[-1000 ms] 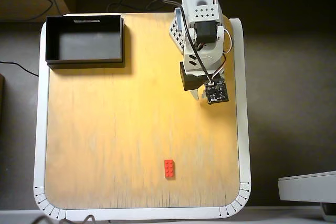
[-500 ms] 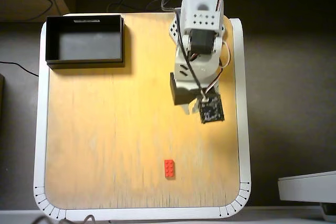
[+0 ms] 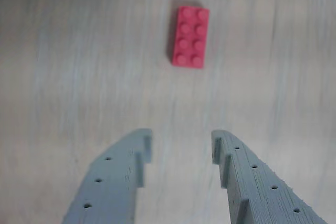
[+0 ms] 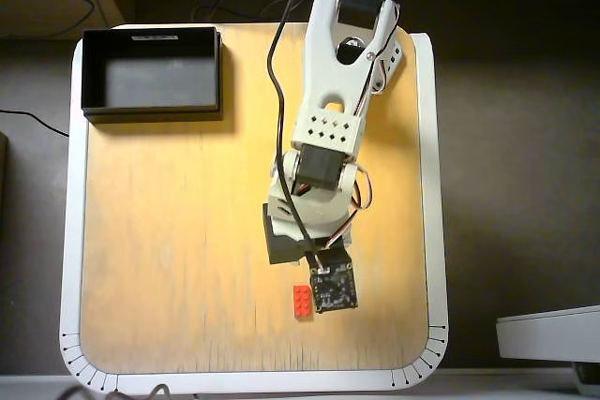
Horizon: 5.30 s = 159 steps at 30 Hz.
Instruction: Grasp a lego block and put it in the bin.
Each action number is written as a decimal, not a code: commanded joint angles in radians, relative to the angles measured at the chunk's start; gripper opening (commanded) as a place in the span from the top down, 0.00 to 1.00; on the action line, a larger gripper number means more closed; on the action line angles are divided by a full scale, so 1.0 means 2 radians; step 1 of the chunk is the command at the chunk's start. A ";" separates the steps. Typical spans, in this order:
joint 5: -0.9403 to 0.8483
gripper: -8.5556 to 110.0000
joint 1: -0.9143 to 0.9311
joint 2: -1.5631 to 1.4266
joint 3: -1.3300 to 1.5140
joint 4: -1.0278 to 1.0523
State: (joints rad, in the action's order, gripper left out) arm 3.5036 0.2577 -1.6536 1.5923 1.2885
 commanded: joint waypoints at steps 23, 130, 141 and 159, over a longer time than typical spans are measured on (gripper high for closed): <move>-0.028 0.68 0.047 0.217 -0.166 -0.122; -0.078 0.92 0.554 -0.176 -0.164 0.095; -0.058 0.93 0.590 -0.094 -0.160 0.095; -0.014 0.93 0.650 -0.091 0.023 -0.070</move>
State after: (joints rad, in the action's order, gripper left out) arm 3.4683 1.5355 -1.8086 1.6137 1.2333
